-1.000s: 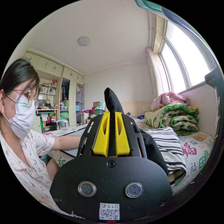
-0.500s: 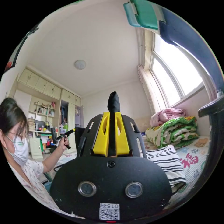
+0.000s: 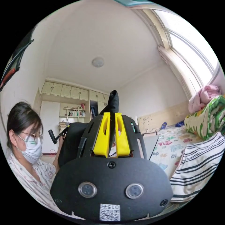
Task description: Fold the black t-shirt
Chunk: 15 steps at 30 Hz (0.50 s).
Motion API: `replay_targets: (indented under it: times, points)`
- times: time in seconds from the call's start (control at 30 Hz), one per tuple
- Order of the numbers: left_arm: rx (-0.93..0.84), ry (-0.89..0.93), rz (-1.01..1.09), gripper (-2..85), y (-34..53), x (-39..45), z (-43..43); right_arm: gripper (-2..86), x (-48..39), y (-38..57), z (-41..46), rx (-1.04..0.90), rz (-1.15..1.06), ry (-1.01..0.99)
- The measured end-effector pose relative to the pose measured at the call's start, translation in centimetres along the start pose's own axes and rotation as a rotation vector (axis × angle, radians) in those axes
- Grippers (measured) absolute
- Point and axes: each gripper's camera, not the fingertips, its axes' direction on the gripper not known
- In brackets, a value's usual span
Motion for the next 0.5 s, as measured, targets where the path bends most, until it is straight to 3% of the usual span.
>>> replay_targets:
  times: [0.17, 0.23, 0.33, 0.5]
  points:
    - [-0.296, -0.068, -0.013, 0.4, 7.1, -0.6, 10.6, 4.5, 13.6, 4.1, 14.1, -0.286, 0.145, 0.085]
    - [-0.493, -0.104, 0.005, 0.4, 12.2, -1.0, 18.1, 4.6, 21.7, 7.5, 22.2, -0.537, 0.279, 0.182]
    - [-0.757, -0.064, 0.0, 0.3, 18.6, -0.9, 26.8, 4.6, 28.6, 11.3, 28.9, -0.703, 0.361, 0.304]
    - [-0.875, -0.134, 0.095, 0.3, 20.4, 1.2, 32.9, 4.8, 35.4, 11.1, 33.2, -0.773, 0.415, 0.31]
